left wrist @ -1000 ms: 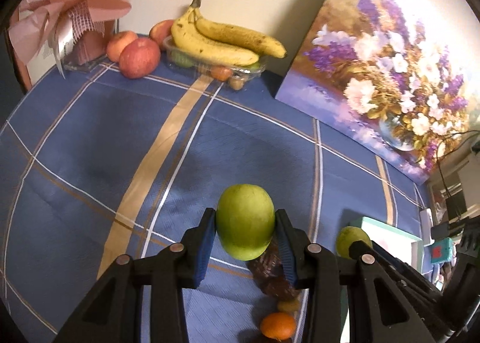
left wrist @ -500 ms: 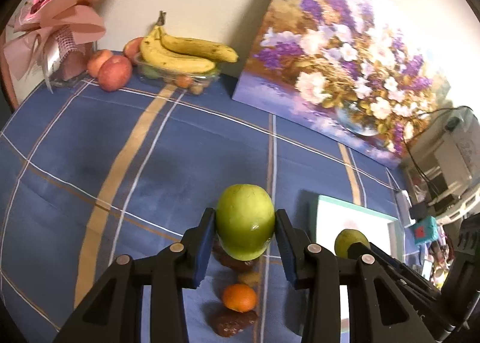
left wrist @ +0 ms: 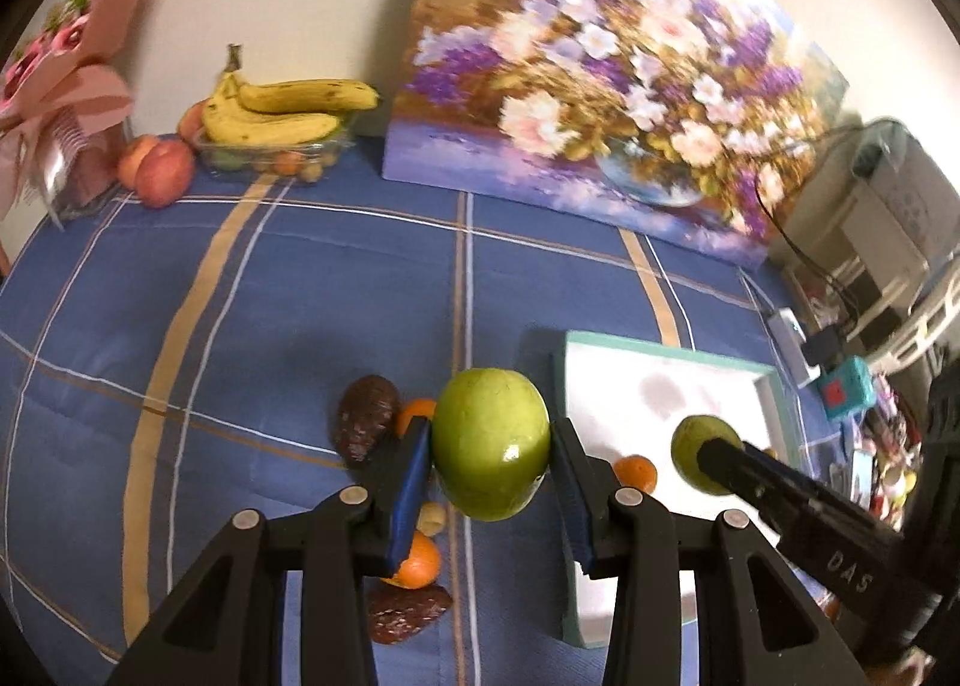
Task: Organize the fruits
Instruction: 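Lift and carry the mango with the right tool while the left tool carries the green apple to the tray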
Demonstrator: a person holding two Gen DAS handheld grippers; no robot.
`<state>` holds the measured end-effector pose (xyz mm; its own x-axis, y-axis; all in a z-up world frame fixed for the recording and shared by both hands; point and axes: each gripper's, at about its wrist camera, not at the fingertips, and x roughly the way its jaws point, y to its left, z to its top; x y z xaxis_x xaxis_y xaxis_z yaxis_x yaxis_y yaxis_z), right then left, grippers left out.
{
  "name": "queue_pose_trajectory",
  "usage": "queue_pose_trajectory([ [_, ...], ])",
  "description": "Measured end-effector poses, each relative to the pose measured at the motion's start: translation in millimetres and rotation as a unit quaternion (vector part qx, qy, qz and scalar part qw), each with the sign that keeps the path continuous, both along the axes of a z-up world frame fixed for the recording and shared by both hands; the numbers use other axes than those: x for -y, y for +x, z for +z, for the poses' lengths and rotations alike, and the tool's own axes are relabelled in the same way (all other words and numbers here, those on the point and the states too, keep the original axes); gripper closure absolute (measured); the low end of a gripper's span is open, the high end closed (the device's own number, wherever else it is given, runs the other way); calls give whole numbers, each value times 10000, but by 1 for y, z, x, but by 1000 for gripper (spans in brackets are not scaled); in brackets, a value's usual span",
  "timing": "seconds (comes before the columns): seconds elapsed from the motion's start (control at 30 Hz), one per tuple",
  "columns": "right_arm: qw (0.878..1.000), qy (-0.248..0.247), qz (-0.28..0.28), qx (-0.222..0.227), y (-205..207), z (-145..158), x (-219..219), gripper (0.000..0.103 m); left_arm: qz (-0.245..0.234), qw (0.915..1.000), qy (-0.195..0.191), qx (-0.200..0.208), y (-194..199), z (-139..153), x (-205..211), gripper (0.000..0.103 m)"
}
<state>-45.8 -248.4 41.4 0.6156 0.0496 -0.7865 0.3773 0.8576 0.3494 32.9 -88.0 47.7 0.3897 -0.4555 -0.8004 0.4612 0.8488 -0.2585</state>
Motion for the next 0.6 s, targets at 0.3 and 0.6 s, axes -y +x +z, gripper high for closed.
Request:
queue_pose_trajectory([
  [0.3, 9963, -48, -802, -312, -26, -13, 58, 60, -693, 9973, 243, -56, -27, -10, 50, 61],
  [0.6, 9863, -330, -1542, -484, -57, -15, 101, 60, -1415, 9882, 571, -138, -67, -30, 97, 61],
])
